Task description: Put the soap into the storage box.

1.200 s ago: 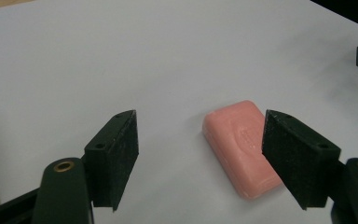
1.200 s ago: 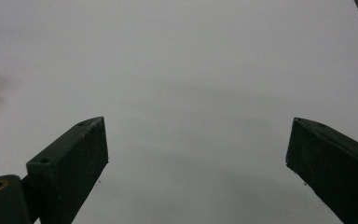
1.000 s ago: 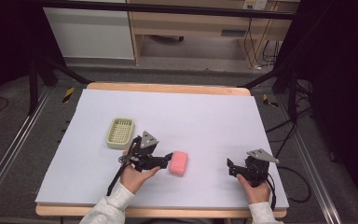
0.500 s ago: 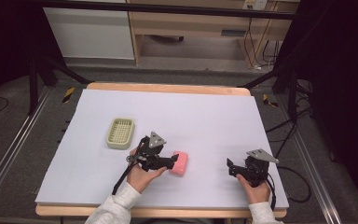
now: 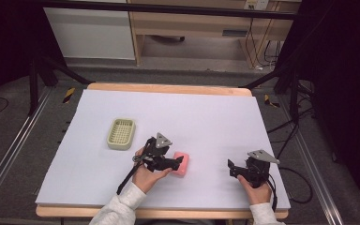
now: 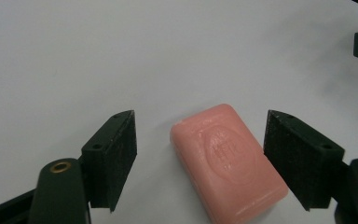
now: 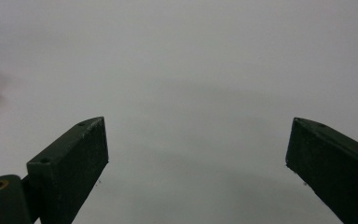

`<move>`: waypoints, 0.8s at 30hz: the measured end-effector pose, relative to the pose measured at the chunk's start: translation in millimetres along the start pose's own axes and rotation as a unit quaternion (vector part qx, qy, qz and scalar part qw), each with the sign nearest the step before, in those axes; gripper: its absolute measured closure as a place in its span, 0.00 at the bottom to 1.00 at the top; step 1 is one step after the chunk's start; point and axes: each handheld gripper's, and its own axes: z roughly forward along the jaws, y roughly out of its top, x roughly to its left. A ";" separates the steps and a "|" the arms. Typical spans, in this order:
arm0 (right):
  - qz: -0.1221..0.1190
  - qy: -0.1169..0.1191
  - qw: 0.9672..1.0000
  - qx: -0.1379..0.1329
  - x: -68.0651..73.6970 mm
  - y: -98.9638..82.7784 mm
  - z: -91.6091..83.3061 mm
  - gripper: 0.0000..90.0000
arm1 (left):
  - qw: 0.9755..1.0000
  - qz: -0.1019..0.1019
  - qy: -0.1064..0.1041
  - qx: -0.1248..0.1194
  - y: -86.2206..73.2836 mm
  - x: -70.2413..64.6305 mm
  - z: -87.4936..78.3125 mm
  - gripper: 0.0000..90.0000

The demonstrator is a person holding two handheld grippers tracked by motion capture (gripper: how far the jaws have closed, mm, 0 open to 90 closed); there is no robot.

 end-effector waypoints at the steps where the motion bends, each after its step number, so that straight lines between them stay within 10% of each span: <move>1: -0.001 0.000 1.000 0.000 -0.1 0.0 0.2 0.06 | 1.000 0.001 -0.001 0.002 0.0 -1.0 1.2 0.28; 24: 0.000 0.002 1.000 0.002 0.9 0.1 0.7 0.06 | 0.999 0.009 0.000 0.041 -3.1 -13.7 26.3 0.24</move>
